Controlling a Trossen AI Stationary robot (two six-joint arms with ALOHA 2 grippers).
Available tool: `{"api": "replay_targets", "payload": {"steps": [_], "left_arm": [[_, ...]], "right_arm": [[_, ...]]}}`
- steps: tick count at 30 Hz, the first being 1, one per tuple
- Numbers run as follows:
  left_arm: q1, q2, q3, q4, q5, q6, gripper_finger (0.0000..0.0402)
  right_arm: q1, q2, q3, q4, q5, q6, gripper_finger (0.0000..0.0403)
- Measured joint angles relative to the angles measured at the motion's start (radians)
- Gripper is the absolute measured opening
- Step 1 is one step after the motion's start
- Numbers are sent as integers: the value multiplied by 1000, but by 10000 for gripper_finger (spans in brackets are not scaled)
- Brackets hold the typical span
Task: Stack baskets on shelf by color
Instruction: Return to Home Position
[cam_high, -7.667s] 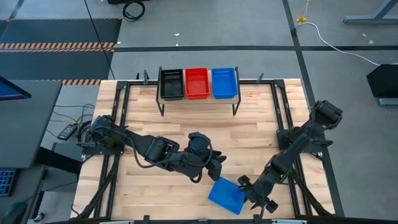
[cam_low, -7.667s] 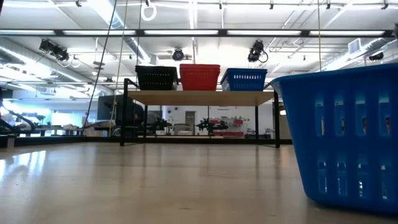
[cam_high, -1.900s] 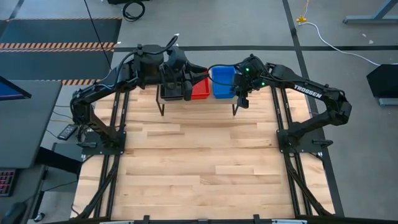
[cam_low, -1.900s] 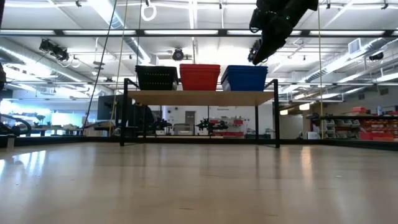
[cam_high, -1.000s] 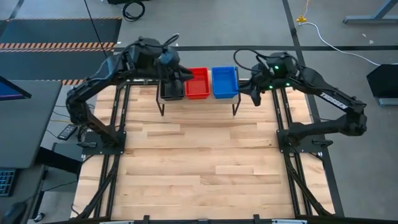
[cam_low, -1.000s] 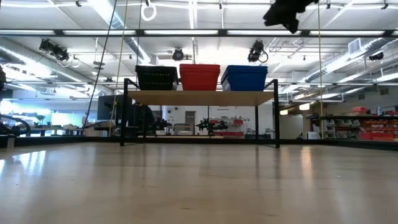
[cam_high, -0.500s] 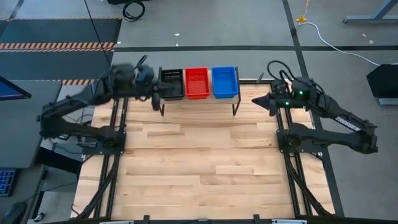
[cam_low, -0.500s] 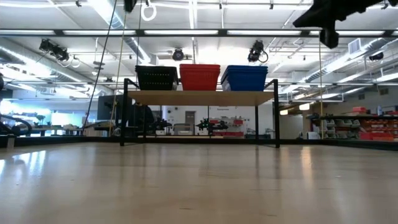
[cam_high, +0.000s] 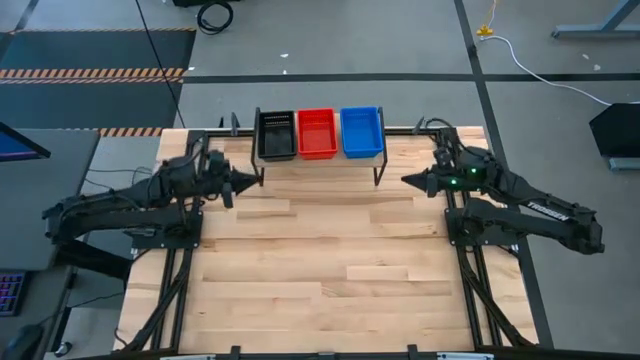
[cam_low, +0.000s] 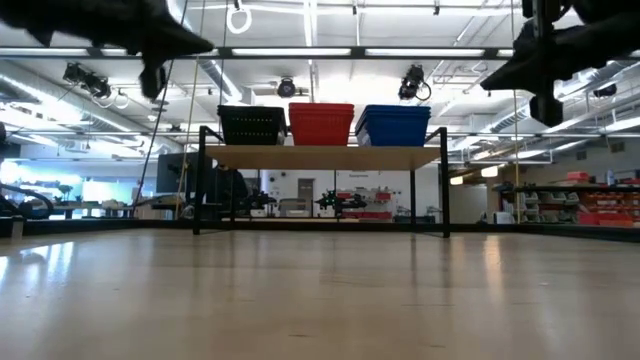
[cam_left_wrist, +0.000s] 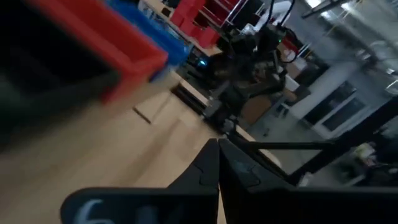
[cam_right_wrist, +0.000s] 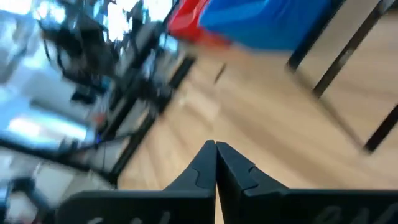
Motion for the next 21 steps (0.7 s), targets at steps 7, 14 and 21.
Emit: {"api": "replay_targets", "payload": {"steps": [7,14,21], "left_arm": [[-45,-164,-234,134,-58,-120,1],[-46,-287,-355,138,-58,-211,1],[-62,-362,-441,125,-59,-255,1]], "right_arm": [[0,-136,-59,0,226,21,9],[8,-284,-211,20,198,179,3],[61,-381,-309,58,158,250,3]]}}
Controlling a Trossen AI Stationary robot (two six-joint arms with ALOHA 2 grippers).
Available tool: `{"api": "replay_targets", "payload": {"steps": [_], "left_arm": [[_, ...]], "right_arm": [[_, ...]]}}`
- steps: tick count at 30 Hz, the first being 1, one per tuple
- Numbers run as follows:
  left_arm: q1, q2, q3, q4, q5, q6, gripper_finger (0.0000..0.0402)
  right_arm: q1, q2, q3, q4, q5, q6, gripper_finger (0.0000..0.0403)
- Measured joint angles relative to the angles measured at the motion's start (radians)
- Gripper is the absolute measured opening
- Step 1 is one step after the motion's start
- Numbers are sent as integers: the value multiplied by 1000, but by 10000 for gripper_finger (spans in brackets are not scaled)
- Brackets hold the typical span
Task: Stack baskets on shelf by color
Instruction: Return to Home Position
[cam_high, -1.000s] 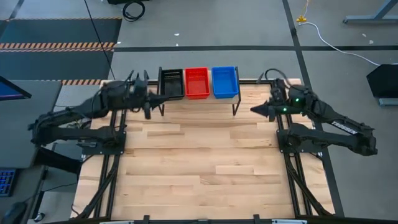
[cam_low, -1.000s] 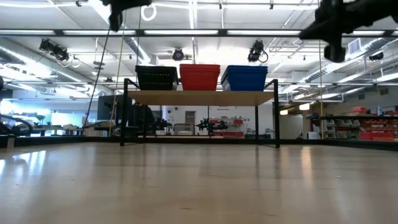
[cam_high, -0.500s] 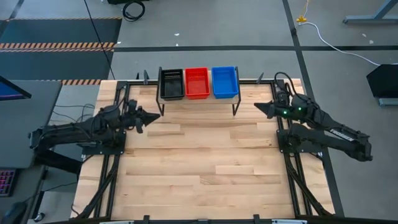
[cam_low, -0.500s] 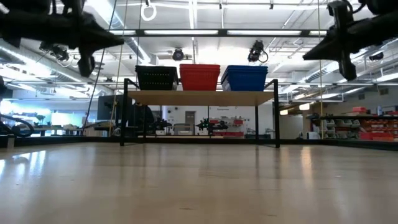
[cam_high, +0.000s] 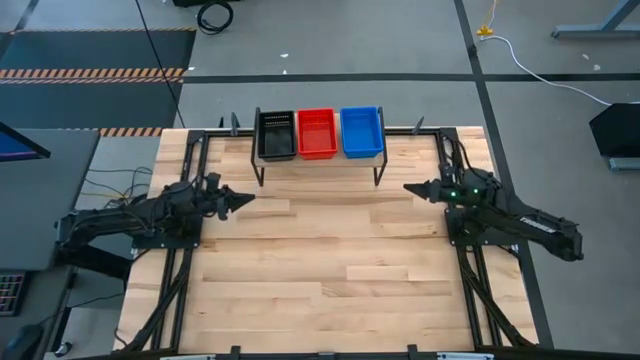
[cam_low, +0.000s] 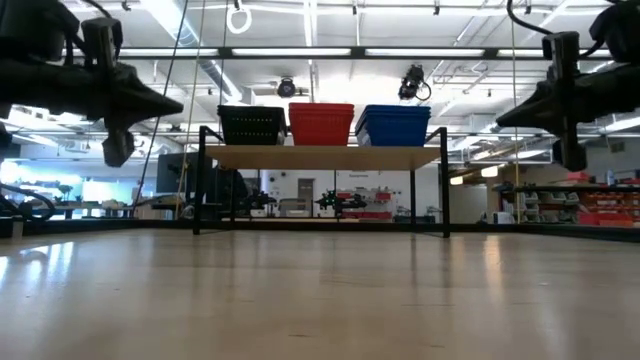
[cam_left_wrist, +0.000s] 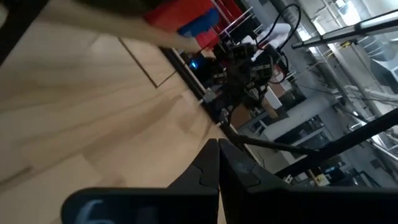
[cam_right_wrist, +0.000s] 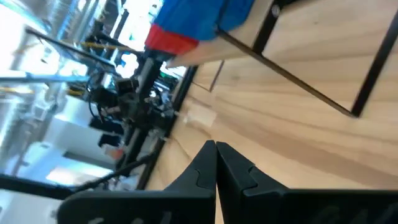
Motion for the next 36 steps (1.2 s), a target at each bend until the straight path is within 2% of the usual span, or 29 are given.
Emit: {"api": "replay_targets", "payload": {"steps": [7,10,14,16,18,21,27,33,36], "left_arm": [[-36,-45,-27,-76,-19,-17,0],[-51,-47,-27,-65,-25,-26,0],[-56,-49,-27,-14,-27,-29,4],[-56,-49,-27,-7,-26,-27,8],[-56,-48,-27,-8,-27,-24,9],[-63,-47,-28,-10,-20,52,4],[-91,-48,-28,-18,-17,291,12],[-116,-48,-28,-49,-16,370,7],[-118,-48,-28,-84,-18,412,4]], "right_arm": [[59,2,-34,-20,52,-88,3],[79,0,-35,-19,111,-115,3],[103,-1,-65,115,136,-128,3],[123,0,-92,221,109,-124,3],[157,1,-108,255,80,-87,3],[224,40,-109,259,64,-88,3],[338,121,-109,263,44,-190,3],[429,212,-109,267,12,-406,6],[438,248,-109,267,12,-430,12]]}}
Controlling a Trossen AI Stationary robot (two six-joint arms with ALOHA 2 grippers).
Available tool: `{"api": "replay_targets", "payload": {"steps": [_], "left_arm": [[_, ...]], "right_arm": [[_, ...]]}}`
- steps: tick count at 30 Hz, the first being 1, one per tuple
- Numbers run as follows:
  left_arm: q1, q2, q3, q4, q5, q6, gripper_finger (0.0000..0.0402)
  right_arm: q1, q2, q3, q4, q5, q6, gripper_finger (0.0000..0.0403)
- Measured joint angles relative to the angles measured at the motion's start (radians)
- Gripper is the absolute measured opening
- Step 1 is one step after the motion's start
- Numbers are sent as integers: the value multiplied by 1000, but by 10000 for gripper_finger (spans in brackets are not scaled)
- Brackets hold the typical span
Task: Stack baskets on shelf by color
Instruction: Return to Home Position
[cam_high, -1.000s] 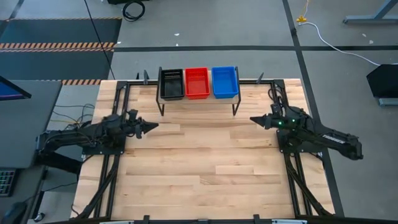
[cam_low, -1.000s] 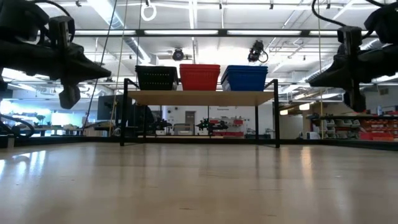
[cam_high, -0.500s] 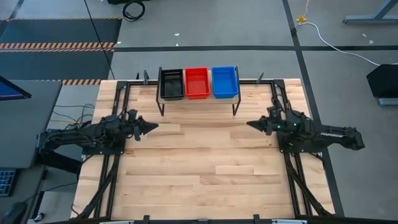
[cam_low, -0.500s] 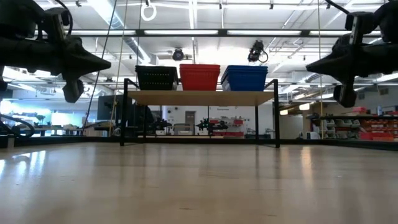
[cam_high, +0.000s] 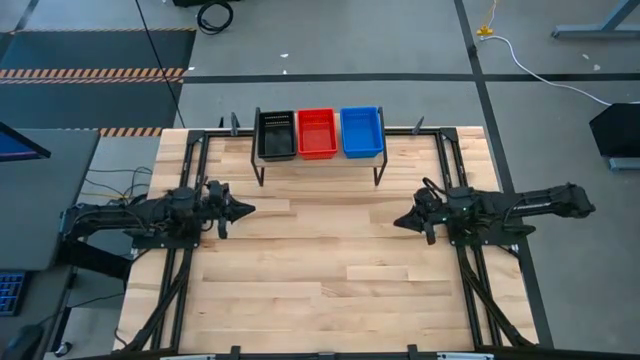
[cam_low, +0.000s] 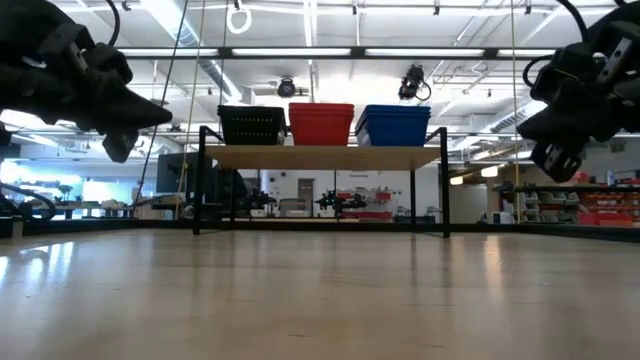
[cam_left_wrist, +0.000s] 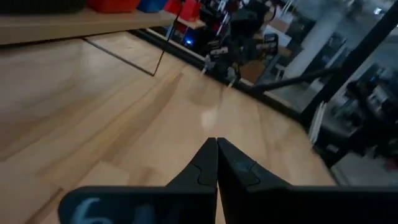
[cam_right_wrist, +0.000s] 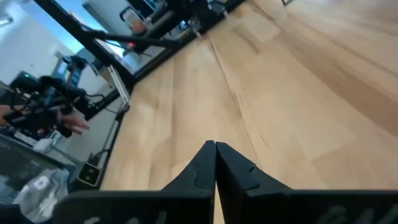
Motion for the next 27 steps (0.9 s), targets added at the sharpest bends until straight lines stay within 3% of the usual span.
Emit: {"api": "replay_targets", "payload": {"steps": [7,11,18,27], "left_arm": [[1,0,0,3,-114,117,17],[1,0,0,3,-105,137,11],[-11,0,0,56,-98,199,6],[-10,5,0,6,-153,233,12]], "right_arm": [[0,30,0,-1,8,-25,12],[0,30,0,2,-10,-121,8],[0,36,0,0,0,-132,11],[0,36,0,1,1,-264,12]]}}
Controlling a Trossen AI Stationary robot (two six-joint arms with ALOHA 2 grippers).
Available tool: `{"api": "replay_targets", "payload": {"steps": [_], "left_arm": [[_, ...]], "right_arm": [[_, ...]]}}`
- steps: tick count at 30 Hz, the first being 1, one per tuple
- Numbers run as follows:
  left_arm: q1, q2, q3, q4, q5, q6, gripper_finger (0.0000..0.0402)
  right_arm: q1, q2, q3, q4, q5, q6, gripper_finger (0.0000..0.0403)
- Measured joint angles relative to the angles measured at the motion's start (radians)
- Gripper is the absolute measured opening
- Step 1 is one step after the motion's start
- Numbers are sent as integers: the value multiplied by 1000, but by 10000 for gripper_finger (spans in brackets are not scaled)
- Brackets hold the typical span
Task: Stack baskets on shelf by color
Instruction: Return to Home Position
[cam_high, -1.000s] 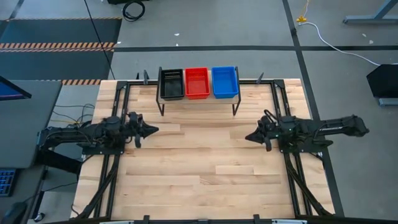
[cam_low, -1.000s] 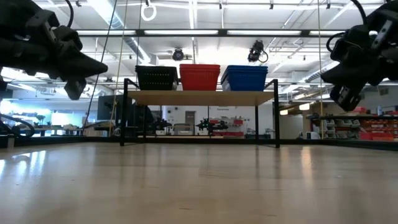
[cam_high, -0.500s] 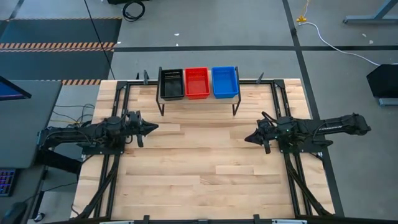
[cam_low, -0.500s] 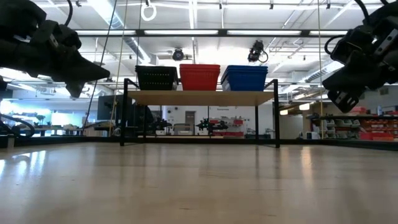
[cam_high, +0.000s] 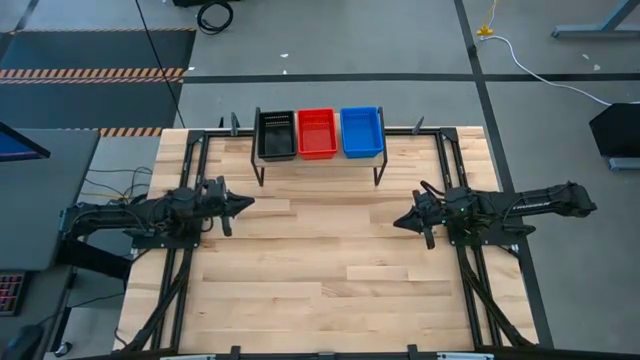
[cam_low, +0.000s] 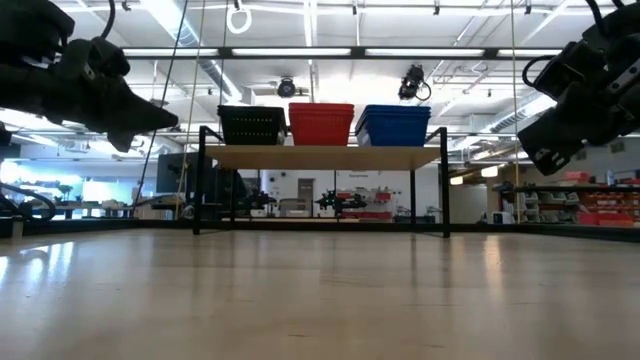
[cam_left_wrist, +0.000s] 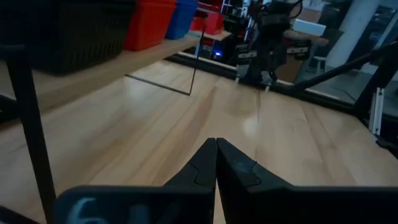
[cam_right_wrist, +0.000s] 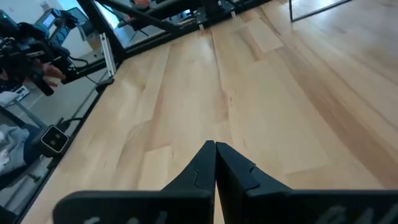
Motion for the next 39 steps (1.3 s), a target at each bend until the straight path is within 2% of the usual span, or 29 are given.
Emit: {"api": "replay_targets", "payload": {"steps": [3,8,11,18,32,39], "left_arm": [[0,1,0,0,0,0,20],[0,2,0,1,-1,-4,27],[0,2,0,3,-2,-4,29],[0,2,0,4,-2,-4,21],[0,2,0,6,-2,-4,31],[0,2,0,6,-2,-4,23]], "right_arm": [[0,0,0,-1,7,-49,12],[0,12,-3,-2,100,-238,12],[0,29,-24,59,145,-323,11],[0,37,-23,115,156,-330,16],[0,37,-23,116,155,-330,16],[0,37,-23,116,155,-329,15]]}}
